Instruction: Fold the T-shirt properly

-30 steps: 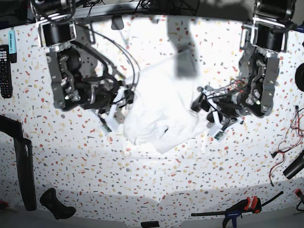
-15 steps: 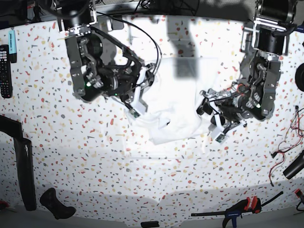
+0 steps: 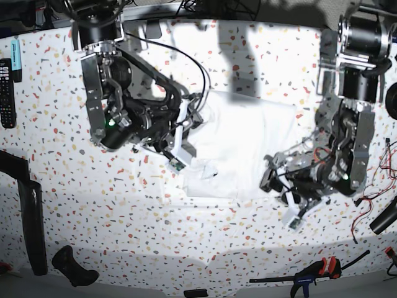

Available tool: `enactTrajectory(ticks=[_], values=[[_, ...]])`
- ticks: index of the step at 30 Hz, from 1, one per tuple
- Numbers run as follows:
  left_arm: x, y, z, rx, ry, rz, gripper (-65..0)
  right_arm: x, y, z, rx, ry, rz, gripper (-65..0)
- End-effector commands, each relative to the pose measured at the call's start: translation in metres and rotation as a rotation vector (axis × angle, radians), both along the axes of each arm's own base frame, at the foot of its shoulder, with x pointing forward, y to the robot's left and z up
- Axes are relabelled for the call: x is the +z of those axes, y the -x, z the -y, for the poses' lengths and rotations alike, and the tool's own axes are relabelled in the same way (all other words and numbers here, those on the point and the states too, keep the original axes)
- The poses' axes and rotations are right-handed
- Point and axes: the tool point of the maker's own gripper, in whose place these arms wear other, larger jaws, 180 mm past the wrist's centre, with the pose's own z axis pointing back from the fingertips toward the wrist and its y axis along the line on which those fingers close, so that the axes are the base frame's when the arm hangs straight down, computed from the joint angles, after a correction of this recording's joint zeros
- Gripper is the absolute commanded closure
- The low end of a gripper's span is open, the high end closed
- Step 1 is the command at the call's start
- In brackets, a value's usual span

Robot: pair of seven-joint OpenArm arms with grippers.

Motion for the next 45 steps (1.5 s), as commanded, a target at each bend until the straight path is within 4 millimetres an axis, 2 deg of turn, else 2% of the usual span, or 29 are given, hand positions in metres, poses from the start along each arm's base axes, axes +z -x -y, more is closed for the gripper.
enactTrajectory(ticks=[1, 8, 12, 15, 20, 23, 28, 34, 39, 43, 45], values=[[0.026, -0.015, 0.001, -0.002, 0.028, 0.06, -38.2, 0.014, -0.009, -0.002, 0.001, -0.018, 0.047, -22.5], [0.021, -0.007, 0.003, -0.021, 0.022, -0.001, -38.2, 0.018, -0.026, 0.027, -0.099, 0.005, 0.08, -22.5], [0.029, -0.004, 0.017, -0.052, 0.117, -0.007, -38.2, 0.046, -0.056, 0.045, -0.19, -0.069, 0.198, -22.5], [0.036, 0.002, 0.029, -0.072, 0.203, -0.033, -38.2, 0.06, -0.069, 0.052, -0.211, -0.066, 0.233, -22.5], [0.064, 0.05, 0.075, -0.341, 0.49, -0.151, -38.2, 0.073, -0.09, 0.079, -0.269, 0.038, 0.299, -22.5], [0.08, 0.061, 0.086, -0.375, 0.634, -0.171, -38.2, 0.083, -0.099, 0.105, -0.33, 0.058, 0.328, -22.5], [0.066, 0.063, 0.09, -0.343, 0.626, -0.172, -38.2, 0.082, -0.089, 0.163, -0.388, 0.141, 0.298, -22.5], [0.056, 0.038, 0.11, -0.211, 0.617, 0.021, -38.2, 0.078, -0.073, 0.214, -0.414, 0.261, 0.27, -22.5], [0.036, 0.036, 0.124, -0.177, 0.527, 0.112, -38.2, 0.079, -0.067, 0.234, -0.426, 0.314, 0.259, -22.5], [0.025, 0.048, 0.132, -0.159, 0.557, 0.103, -38.2, 0.08, -0.067, 0.236, -0.427, 0.318, 0.26, -22.5], [0.027, 0.043, 0.127, -0.128, 0.552, 0.202, -38.2, 0.08, -0.067, 0.236, -0.427, 0.318, 0.26, -22.5]])
